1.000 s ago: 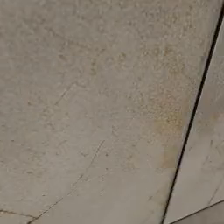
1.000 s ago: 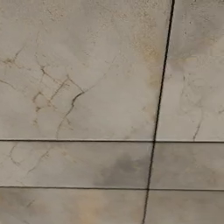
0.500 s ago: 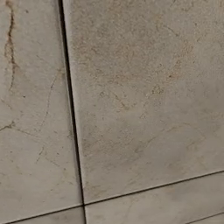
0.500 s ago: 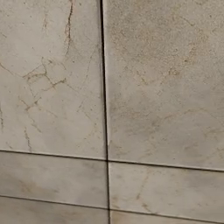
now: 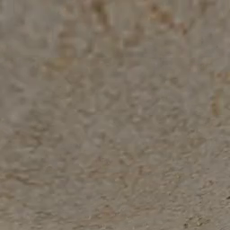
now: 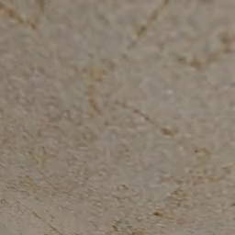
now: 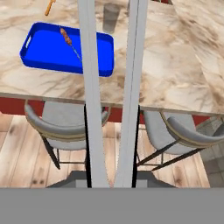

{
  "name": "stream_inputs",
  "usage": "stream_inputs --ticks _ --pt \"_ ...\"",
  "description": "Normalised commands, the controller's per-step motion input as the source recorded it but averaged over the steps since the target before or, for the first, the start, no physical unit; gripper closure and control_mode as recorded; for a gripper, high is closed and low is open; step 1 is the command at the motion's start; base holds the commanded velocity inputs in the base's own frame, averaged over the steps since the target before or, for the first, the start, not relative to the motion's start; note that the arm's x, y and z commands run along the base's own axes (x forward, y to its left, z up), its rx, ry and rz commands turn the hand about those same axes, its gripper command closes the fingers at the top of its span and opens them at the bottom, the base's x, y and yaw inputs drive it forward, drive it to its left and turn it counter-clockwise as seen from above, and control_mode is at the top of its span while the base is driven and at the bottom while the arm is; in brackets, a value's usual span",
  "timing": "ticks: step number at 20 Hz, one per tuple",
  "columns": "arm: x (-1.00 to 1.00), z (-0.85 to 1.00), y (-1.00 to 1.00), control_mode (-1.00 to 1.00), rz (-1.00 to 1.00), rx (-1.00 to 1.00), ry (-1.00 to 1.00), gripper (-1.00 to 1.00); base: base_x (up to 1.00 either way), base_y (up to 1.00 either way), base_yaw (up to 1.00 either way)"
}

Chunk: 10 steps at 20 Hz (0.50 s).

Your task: Take the tongs from the drawer on the left and place them on the dining counter next to the tray containing the kebab skewer.

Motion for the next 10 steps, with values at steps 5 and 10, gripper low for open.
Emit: stream_inputs --ticks 5,10 --pt "0.0 0.0 0.0 1.0 0.0 0.0 0.0 1.0 0.57 -0.4 0.12" --pt "0.0 0.0 0.0 1.0 0.0 0.0 0.0 1.0 0.39 -0.33 0.1"
